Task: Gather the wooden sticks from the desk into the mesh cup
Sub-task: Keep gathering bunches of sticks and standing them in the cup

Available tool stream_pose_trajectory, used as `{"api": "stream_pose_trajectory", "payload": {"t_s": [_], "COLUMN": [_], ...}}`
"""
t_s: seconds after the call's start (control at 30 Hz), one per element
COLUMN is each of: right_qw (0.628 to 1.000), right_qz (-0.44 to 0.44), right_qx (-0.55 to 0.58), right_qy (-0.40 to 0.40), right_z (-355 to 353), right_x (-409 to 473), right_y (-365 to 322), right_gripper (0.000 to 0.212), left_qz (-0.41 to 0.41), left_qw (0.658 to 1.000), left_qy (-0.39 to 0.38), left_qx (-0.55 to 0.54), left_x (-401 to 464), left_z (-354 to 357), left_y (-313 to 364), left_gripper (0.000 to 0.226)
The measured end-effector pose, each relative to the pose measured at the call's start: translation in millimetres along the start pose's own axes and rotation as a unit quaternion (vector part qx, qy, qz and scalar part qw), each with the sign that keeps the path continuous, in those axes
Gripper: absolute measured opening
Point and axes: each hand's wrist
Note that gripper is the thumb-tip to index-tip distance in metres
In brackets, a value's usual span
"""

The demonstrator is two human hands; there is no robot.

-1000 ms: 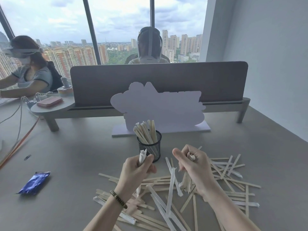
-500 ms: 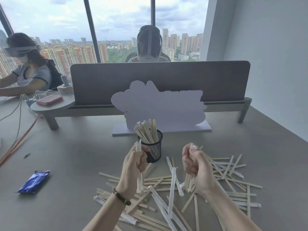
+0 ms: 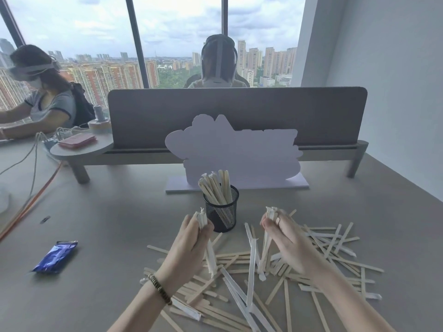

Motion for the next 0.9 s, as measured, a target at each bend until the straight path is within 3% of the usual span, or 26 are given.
{"api": "stream_pose_trajectory", "payload": {"t_s": [0.1,0.23,0.37,0.53,0.9], "right_qw": [0.999,1.0,0.986,0.973,0.992], "right_qz": [-0.004,0.01,0.033,0.004,-0.037], "right_qx": [-0.045,0.019,0.157,0.218,0.091], "right_qy": [0.015,0.007,0.042,0.073,0.084], "right_z": [-6.4,-18.5,-33.2,-39.0,-15.0], "right_x": [-0.3,4.8,13.6,42.8,119.4], "right_y": [-2.9,-10.3,-25.3,-45.0,-81.7], "right_gripper": [0.032,0.037,0.038,0.032,0.018], "left_qz": [0.009,-0.032,-0.057,-0.075,-0.03], "left_qw": [1.0,0.999,0.987,0.952,0.946], "left_qy": [0.004,0.03,0.099,0.206,0.258], "left_qx": [0.019,0.001,-0.113,-0.214,-0.192], "left_x": [1.1,1.2,2.3,11.3,37.4], "left_z": [-3.9,-11.1,-23.7,-38.8,-54.9], "left_y": [-0.5,0.2,9.9,9.5,16.9], "left_gripper": [0.03,0.031,0.021,0.026,0.013]}}
Point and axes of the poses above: each hand's wrist, its own x-axis towards the middle knuckle, its own z-axis out of the palm, y = z × x, and after that the axes turned 8 degrees about z, right-handed
